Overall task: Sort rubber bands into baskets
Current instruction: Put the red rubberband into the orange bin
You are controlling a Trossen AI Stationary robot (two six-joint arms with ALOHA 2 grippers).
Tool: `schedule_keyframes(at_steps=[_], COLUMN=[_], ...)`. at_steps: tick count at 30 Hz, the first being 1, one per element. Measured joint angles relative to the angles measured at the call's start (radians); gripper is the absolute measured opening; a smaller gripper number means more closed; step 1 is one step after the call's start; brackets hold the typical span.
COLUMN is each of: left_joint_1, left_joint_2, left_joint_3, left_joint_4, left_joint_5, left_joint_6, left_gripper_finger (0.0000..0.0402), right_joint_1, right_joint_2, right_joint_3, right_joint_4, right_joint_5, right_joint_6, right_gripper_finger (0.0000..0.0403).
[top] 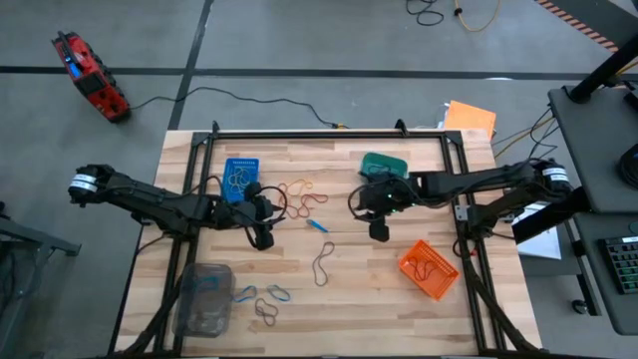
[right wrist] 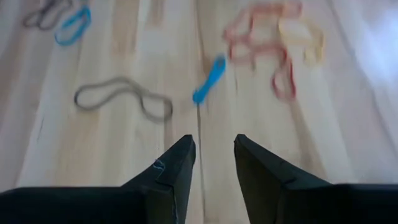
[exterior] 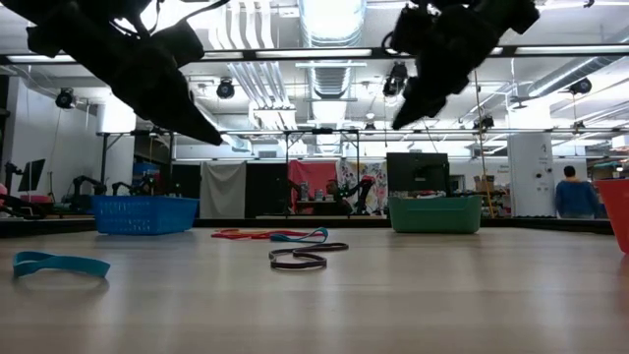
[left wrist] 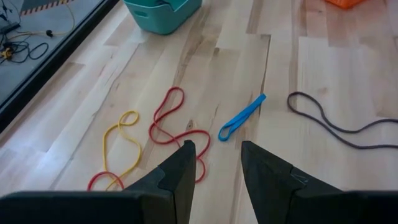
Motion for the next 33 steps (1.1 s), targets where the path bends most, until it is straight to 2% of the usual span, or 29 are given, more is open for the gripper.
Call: schedule_keyframes(at_steps=[6, 12, 21, 26, 33], left_joint_1=[0.0, 0.0, 0.0, 0.0, 0.008], left_joint_2=[0.0, 0.0, 0.009, 0.107, 0.287], left_joint_3=[-0.018, -0.065, -0.073, -0.067, -0.019], left_joint_4=[0.012, 0.089, 0.135, 0.242, 0.247], left_joint_5=[0.0, -0.001, -0.039, -0.038, -0.051], left_joint_6=[0.0, -0.001, -0.004, -0.008, -0.01], left_gripper_finger=[0.0113, 0.0113, 0.0113, 0.0113, 0.0114], right_joint_1=[0.0, 0.0, 0.0, 0.0, 0.0], right_joint_2=[-0.007, -0.005, -0.005, -0.005, -0.005], right_joint_3=[0.0, -0.002, -0.003, -0.003, -0.004], right_joint_4=[-0.101, -0.078, -0.025, -0.004, -0.006], right_joint_5=[0.055, 0.093, 0.103, 0.103, 0.104], right_joint_6=[0.073, 0.071, 0.027, 0.018, 0.017], right_gripper_finger=[0.0105, 0.0111, 0.0121, 0.0128, 0.0137])
